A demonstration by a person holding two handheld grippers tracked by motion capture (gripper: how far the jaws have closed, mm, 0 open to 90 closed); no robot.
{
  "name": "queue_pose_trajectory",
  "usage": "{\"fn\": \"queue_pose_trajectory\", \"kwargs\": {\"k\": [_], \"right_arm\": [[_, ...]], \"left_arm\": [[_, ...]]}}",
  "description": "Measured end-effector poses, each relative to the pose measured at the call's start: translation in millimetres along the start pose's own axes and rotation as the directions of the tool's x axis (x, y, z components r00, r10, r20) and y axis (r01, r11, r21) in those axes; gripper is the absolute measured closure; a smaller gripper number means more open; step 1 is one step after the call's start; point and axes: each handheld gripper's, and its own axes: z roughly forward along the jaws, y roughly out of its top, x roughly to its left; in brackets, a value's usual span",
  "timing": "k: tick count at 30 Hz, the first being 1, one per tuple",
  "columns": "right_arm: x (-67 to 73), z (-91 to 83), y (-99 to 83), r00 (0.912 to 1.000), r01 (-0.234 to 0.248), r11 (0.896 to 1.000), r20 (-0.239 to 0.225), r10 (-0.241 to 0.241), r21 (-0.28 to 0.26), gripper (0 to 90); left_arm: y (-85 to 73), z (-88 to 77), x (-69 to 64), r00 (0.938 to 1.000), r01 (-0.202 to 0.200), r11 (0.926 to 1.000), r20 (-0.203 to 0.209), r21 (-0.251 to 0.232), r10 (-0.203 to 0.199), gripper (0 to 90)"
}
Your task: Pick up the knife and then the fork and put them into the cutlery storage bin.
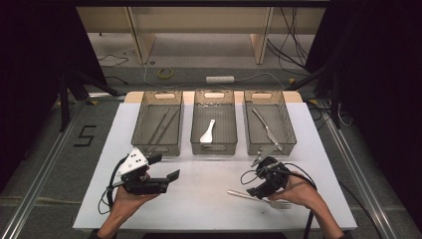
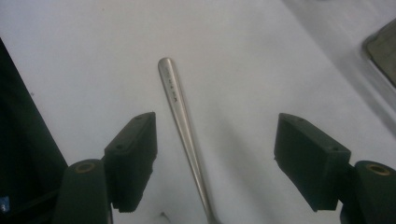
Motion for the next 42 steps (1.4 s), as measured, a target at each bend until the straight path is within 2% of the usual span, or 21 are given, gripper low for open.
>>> {"fn": "queue_pose_trajectory", "kwargs": {"k": [3,10,11,14,17,20,25,27,31,42], "right_arm": [[2.2,4.1,-2.7,0.9999,0.010,1.000,0.012,-0.011,0.025,32.2],[3.6,8.0,-6.6,0.9997,0.021,0.999,0.007,-0.021,0.049,36.5],[4.7,9.8,-8.0,0.9995,0.029,0.997,0.012,-0.029,0.069,37.4],[5.5,11.9,-9.0,0.9993,0.035,0.996,0.009,-0.036,0.082,38.9],[7.0,15.1,-10.4,0.9992,0.038,0.994,0.008,-0.039,0.101,43.3],[7.9,19.2,-11.9,0.9981,0.052,0.990,0.026,-0.055,0.135,49.4],[6.4,23.1,-13.9,0.9982,0.055,0.987,0.016,-0.058,0.148,55.3],[6.7,24.0,-13.9,0.9967,0.077,0.985,0.011,-0.080,0.152,57.5],[7.9,25.3,-13.3,0.9961,0.085,0.983,0.011,-0.088,0.164,62.4],[8.9,30.9,-13.9,0.9928,0.118,0.976,-0.002,-0.120,0.183,69.8]], "left_arm": [[0.1,-0.1,-0.1,1.0000,-0.001,1.0000,0.001,-0.001,0.001,15.2],[0.2,-0.5,0.0,1.0000,-0.002,1.0000,0.002,-0.003,0.003,15.2],[0.2,-0.5,-0.1,1.0000,-0.003,1.0000,0.004,-0.003,0.003,15.2],[0.3,-0.3,-0.8,0.9999,-0.008,1.0000,0.006,-0.002,0.008,15.2],[0.3,-0.2,-0.8,0.9999,-0.009,1.0000,0.006,-0.002,0.009,15.2],[0.2,-0.2,-0.6,1.0000,-0.007,1.0000,0.006,-0.002,0.007,15.2],[0.2,-0.2,-0.9,1.0000,-0.008,1.0000,0.006,-0.001,0.008,15.2],[0.2,0.0,-0.9,1.0000,-0.007,1.0000,0.006,-0.001,0.007,15.2],[0.3,-0.2,-0.8,0.9999,-0.008,1.0000,0.007,0.000,0.008,15.2],[0.4,-0.3,-0.8,0.9999,-0.010,1.0000,0.005,0.000,0.010,15.2]]}}
